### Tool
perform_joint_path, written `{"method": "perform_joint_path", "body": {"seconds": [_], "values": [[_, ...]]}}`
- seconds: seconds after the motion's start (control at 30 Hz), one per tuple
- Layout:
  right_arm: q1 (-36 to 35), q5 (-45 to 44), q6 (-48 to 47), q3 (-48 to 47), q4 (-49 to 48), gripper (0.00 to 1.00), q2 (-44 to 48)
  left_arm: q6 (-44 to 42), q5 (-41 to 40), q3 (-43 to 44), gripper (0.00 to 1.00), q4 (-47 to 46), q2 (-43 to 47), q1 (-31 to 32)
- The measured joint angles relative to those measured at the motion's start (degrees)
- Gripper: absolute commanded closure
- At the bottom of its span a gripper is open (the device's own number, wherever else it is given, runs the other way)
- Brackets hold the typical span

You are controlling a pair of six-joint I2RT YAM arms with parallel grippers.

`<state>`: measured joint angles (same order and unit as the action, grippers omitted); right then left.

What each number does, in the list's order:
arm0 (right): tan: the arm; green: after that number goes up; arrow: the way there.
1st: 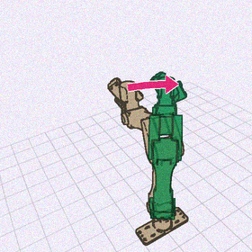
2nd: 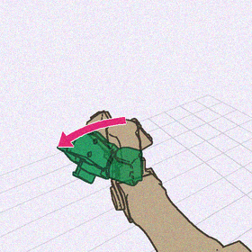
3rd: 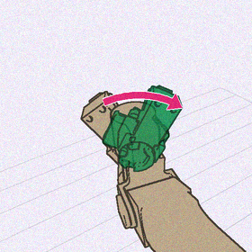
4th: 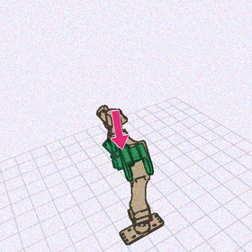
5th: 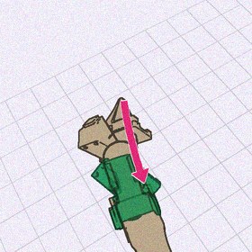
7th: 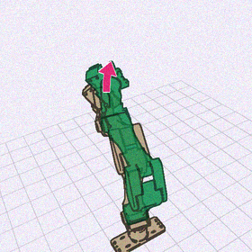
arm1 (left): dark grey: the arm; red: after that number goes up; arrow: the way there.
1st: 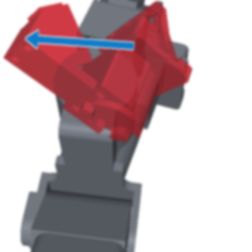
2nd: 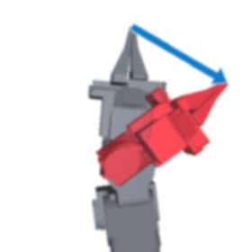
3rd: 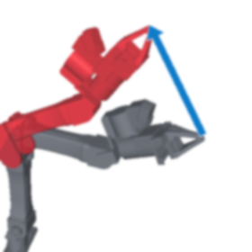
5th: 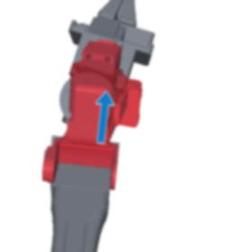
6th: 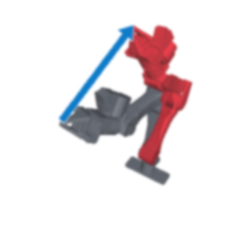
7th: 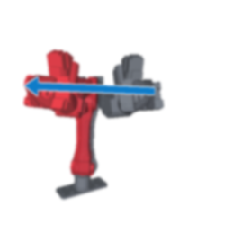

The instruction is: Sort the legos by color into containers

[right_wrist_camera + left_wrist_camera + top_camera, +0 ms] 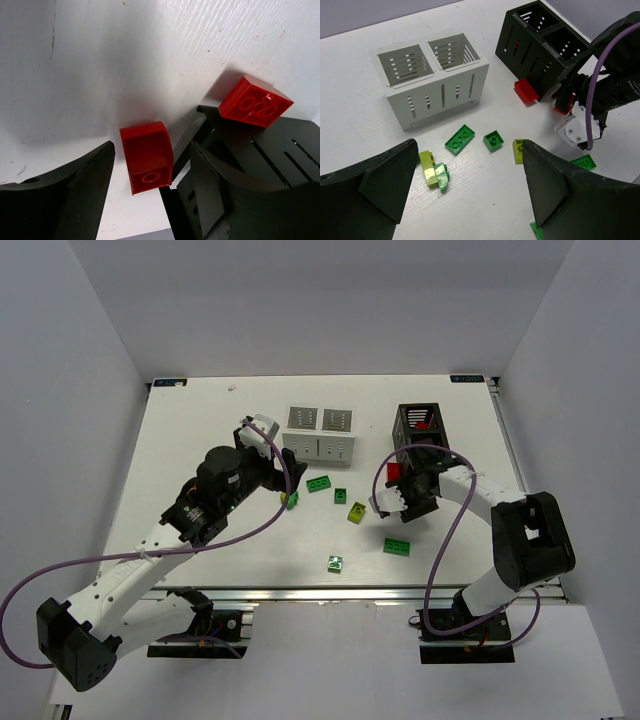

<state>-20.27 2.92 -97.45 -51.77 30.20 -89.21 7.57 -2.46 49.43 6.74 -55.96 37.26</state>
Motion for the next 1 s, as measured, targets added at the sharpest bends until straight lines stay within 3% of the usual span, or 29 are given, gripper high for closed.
{"method": "perform_joint_path", "body": {"seconds": [0.2,0.5,0.73,1.0], "values": [[0.00,-1.73,0.00,0.00,-0.07,0.36,-0.22,0.15,0.17,0.00,0.06,-0.50,0.00,-0.07],[0.00,-3.63,0.55,0.04,-0.02,0.49,-0.22,0.35,0.46,-0.11,0.06,-0.83,0.00,-0.33],[-0.04,-2.34,1.40,0.66,0.00,0.82,0.81,0.39,0.76,-0.22,0.06,-1.16,-0.02,-0.39],[-2.54,5.05,6.08,4.96,5.16,0.99,10.03,0.39,1.03,-0.31,0.06,-1.27,0.00,-0.44]]}}
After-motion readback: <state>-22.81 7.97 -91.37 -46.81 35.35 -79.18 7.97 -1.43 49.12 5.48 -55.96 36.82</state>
